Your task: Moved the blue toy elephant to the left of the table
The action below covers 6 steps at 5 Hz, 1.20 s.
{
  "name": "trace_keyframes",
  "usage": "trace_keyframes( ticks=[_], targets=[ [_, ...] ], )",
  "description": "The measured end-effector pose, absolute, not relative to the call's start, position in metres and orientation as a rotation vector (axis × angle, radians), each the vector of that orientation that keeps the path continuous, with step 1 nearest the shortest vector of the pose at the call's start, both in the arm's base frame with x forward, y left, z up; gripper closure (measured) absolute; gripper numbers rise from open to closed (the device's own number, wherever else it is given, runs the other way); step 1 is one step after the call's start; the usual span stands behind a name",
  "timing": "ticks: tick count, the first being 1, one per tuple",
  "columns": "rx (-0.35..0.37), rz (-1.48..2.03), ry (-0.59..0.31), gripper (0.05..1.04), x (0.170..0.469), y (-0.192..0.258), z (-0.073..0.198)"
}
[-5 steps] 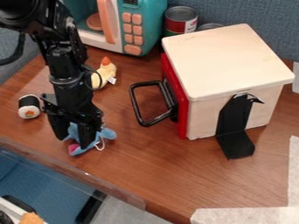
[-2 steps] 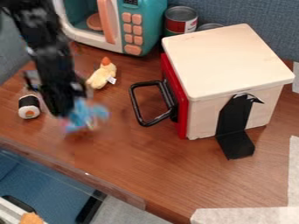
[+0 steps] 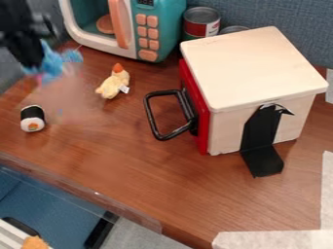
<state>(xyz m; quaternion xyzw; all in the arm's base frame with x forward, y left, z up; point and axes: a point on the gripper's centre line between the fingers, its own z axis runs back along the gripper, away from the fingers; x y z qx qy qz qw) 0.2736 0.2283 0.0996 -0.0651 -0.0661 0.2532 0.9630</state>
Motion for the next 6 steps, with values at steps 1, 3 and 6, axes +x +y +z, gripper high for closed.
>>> trace_keyframes(
  ticks=[1,3,6],
  targets=[
    [-0.121,0.609,-0.093,0.992,0.298,0.262,0.075],
    [-0.053,0.601,-0.001,0.959,0.302,0.268,0.046],
    [-0.117,0.598,-0.069,0.167,0.286,0.277,0.078]
  ],
)
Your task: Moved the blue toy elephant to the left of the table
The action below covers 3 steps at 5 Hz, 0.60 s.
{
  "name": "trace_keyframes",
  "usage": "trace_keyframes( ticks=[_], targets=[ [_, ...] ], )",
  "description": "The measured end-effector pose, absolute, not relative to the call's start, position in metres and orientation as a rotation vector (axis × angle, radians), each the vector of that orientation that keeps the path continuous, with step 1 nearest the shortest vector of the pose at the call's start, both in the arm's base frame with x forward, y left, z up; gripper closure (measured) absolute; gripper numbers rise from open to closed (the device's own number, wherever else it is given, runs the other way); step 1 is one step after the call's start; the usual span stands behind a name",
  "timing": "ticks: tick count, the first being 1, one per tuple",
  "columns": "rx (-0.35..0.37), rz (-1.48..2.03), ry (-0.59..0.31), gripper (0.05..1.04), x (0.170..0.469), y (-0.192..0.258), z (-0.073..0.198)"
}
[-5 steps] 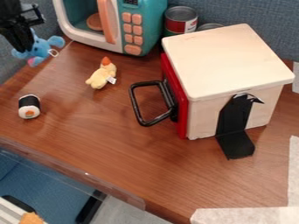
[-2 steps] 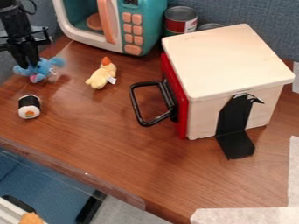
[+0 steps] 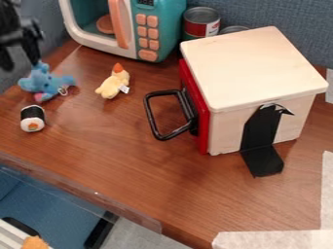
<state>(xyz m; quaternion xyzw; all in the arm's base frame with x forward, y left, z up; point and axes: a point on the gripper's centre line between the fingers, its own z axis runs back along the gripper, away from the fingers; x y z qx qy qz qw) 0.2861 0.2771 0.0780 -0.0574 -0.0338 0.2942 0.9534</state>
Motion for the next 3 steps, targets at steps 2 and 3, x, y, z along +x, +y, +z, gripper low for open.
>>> trace_keyframes(
  ticks=[2,3],
  targets=[
    [-0.16,0.429,-0.104,0.077,0.272,0.257,0.095],
    [-0.065,0.325,-0.135,0.083,0.268,0.247,0.093]
  ],
)
